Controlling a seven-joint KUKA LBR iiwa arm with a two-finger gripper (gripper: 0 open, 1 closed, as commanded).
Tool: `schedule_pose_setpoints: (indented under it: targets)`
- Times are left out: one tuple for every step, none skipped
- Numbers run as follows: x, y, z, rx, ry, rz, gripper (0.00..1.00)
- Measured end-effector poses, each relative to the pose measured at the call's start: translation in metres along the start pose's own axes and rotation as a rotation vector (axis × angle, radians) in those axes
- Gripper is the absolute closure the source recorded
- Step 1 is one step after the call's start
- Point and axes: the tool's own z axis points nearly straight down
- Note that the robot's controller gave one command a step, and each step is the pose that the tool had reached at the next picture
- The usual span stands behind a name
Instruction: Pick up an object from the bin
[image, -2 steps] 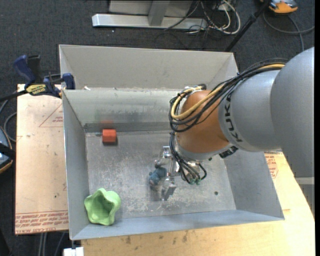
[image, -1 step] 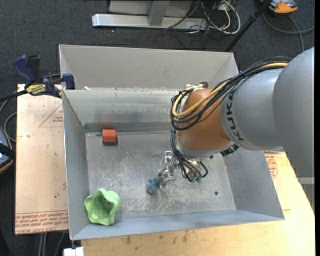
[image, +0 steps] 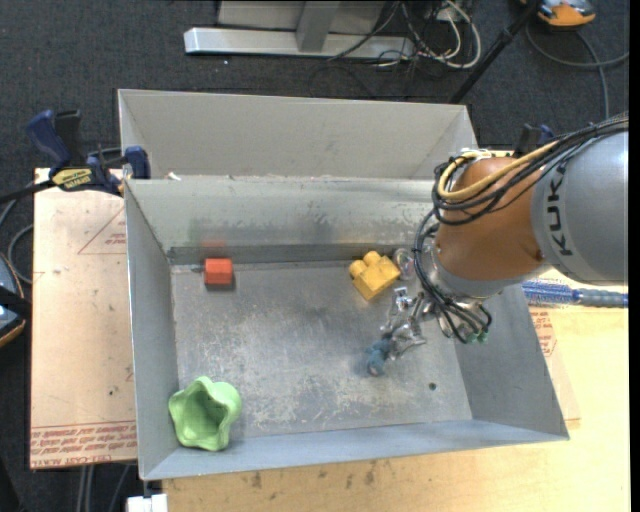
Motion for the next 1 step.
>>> schedule_pose_setpoints:
  targets:
    - [0.0069,0.0008,-0.1086,-0.001,-0.007,-0.146,1.00]
